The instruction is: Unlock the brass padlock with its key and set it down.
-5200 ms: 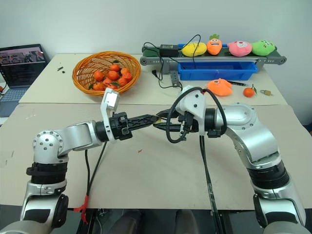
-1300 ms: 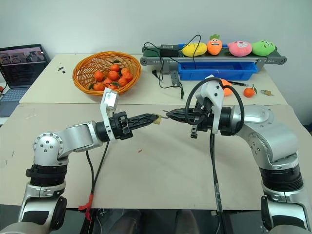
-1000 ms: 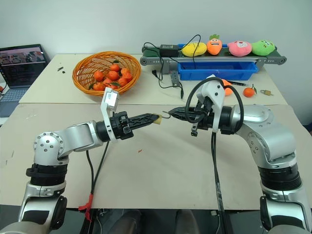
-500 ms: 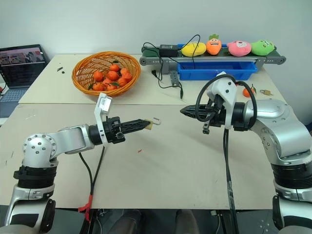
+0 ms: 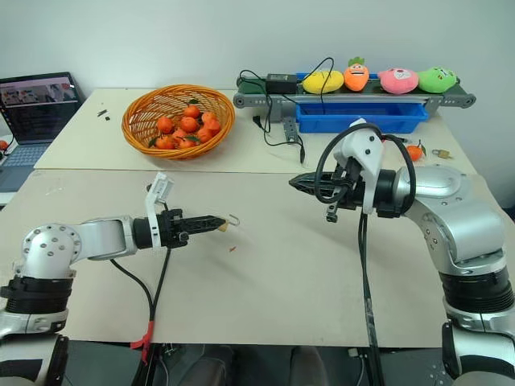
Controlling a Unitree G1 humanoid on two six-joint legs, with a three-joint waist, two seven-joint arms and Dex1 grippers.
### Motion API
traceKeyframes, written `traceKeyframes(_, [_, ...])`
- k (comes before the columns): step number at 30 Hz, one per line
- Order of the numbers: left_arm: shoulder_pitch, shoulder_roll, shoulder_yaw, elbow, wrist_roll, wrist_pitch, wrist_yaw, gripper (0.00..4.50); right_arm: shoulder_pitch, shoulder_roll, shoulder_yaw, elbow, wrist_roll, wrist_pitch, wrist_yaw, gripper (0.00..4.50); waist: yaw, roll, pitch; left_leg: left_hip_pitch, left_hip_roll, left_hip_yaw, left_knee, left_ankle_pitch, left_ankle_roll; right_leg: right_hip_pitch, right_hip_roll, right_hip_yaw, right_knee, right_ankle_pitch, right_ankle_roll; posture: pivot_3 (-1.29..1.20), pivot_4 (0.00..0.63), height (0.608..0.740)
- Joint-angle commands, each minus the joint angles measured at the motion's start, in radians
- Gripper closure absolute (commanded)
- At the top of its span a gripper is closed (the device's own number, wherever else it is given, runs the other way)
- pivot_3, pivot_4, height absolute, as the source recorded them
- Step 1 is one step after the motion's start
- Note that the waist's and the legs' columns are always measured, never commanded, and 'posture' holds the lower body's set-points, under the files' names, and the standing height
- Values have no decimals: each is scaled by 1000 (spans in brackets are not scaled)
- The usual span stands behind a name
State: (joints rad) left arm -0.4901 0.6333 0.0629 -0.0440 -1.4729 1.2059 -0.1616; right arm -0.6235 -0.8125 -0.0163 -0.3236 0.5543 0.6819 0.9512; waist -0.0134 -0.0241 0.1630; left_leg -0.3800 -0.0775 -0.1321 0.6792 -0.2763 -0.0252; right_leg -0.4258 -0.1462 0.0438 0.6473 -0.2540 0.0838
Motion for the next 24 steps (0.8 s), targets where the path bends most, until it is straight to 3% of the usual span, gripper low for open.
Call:
traceKeyframes(1, [17, -43, 23, -9, -6, 9, 25, 4492, -3, -3, -32, -42, 16, 4, -12, 4482, 0, 0, 0, 0, 0, 0, 0, 0, 0, 0, 0, 0, 0, 0, 0, 0, 150, 740])
traceKeyframes(7, [27, -129, 25, -1, 7, 1, 73, 4492, 7, -5, -37, -60, 26, 16, -24, 4482, -2, 0, 0, 0, 0, -1, 0, 0, 0, 0, 0, 1, 0, 0, 0, 0, 150, 740])
traceKeyframes(21, [31, -246, 5, 60, 186, 21, 90, 4492, 4, -24, -45, -82, 48, 38, -22, 4482, -2, 0, 0, 1, 0, 1, 0, 0, 0, 0, 0, 1, 0, 0, 0, 0, 150, 740])
traceKeyframes(23, [27, -257, 9, 60, 198, 31, 85, 3457, 5, -27, -46, -84, 50, 38, -23, 4500, -1, 0, 0, 1, 0, 1, 0, 0, 0, 0, 0, 1, 0, 0, 0, 0, 150, 740])
traceKeyframes(24, [26, -260, 11, 57, 202, 37, 83, 3245, 7, -28, -47, -85, 51, 38, -24, 4500, -2, 0, 0, 1, 0, 1, 0, 0, 0, 0, 0, 1, 0, 0, 0, 0, 150, 740])
